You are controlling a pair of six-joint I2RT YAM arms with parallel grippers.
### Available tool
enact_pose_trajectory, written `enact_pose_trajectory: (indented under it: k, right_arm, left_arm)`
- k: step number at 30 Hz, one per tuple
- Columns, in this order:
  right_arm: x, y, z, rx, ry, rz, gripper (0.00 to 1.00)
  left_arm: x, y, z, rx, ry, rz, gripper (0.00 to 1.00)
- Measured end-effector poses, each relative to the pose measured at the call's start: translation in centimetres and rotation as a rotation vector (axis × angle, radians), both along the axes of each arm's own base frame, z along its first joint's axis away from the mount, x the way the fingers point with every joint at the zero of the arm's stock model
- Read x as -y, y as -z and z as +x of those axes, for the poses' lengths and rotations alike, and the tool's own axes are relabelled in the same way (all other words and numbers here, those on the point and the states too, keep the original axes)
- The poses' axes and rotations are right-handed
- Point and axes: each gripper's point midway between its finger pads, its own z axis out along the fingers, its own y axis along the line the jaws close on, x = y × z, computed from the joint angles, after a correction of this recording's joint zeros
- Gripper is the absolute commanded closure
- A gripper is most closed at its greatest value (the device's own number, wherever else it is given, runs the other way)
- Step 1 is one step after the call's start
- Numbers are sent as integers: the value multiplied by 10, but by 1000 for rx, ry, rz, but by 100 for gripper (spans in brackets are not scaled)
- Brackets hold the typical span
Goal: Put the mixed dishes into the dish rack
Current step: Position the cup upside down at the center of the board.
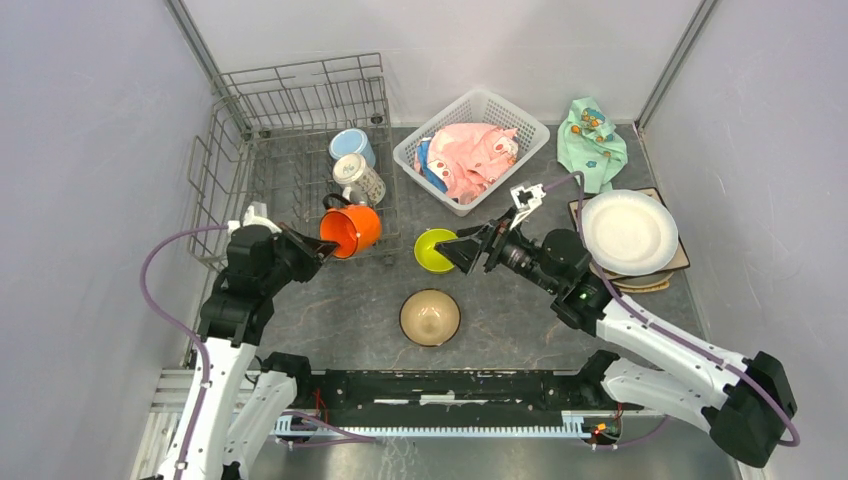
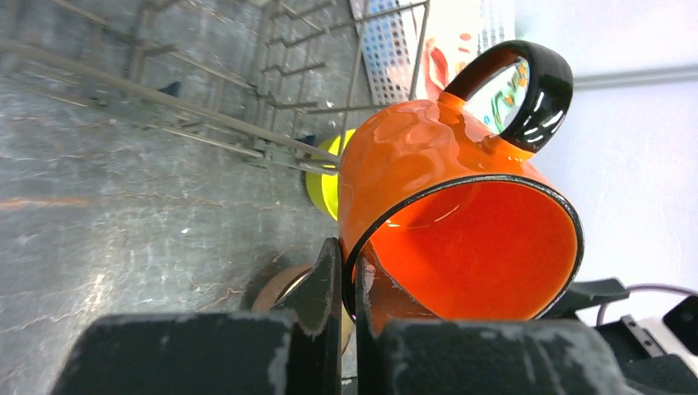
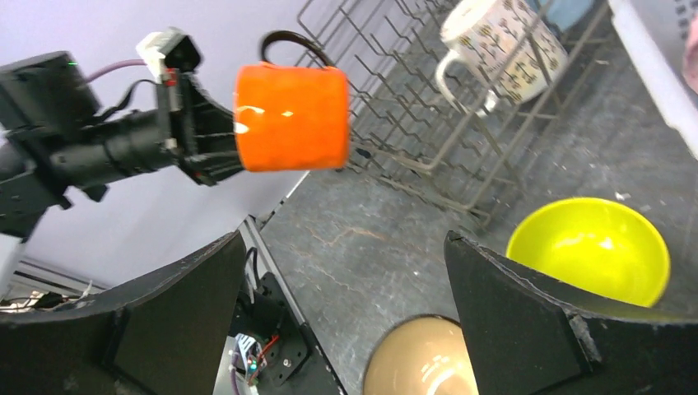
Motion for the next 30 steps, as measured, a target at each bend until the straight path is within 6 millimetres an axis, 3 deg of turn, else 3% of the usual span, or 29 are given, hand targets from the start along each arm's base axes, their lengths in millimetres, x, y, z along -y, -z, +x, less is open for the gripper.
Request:
enact_pose_trajectory:
  k: [6,16,24,30]
  right_arm:
    - [-24,-14,-12,92,-39,21,2]
    - [-71,-38,-17,201,-37,7,2]
    - [-105,-33,-16,221,-29,-34,2]
    - [-112,-24,-6,217,12,-68,2]
  left_arm:
    - [19,9,8,70,113,-8,98]
    - [42,-20,15,262,224,-39,98]
    - [56,-30,13,329,289,-63,98]
    - [56,-25,17,337,272,-54,98]
